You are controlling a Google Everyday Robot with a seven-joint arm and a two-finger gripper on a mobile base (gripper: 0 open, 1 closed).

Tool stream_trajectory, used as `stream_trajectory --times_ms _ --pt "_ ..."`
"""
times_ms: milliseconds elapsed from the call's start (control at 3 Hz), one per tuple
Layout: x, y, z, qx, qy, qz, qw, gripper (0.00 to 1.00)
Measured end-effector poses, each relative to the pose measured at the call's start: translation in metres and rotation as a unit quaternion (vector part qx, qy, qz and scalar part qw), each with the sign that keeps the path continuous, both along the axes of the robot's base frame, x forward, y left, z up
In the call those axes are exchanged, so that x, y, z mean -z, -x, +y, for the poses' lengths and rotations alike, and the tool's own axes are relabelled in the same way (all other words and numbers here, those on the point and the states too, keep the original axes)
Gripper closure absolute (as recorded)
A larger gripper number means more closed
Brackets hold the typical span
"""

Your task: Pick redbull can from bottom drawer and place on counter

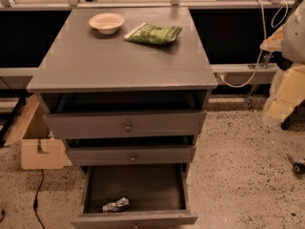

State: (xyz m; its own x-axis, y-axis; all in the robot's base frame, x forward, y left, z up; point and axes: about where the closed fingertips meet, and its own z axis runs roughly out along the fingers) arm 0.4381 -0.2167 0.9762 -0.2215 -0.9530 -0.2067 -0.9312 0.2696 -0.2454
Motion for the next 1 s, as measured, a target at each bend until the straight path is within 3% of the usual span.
stream_trajectory --times_ms 333,667,1000 --pt "0.000 0.000 0.000 0.000 0.000 0.000 1.0000 0.00" --pt "0.040 -0.002 0.012 -0.006 -0.017 0.016 0.9997 0.00" --pt "0.114 0.001 0.045 -0.020 -0.063 0.043 0.9969 0.00"
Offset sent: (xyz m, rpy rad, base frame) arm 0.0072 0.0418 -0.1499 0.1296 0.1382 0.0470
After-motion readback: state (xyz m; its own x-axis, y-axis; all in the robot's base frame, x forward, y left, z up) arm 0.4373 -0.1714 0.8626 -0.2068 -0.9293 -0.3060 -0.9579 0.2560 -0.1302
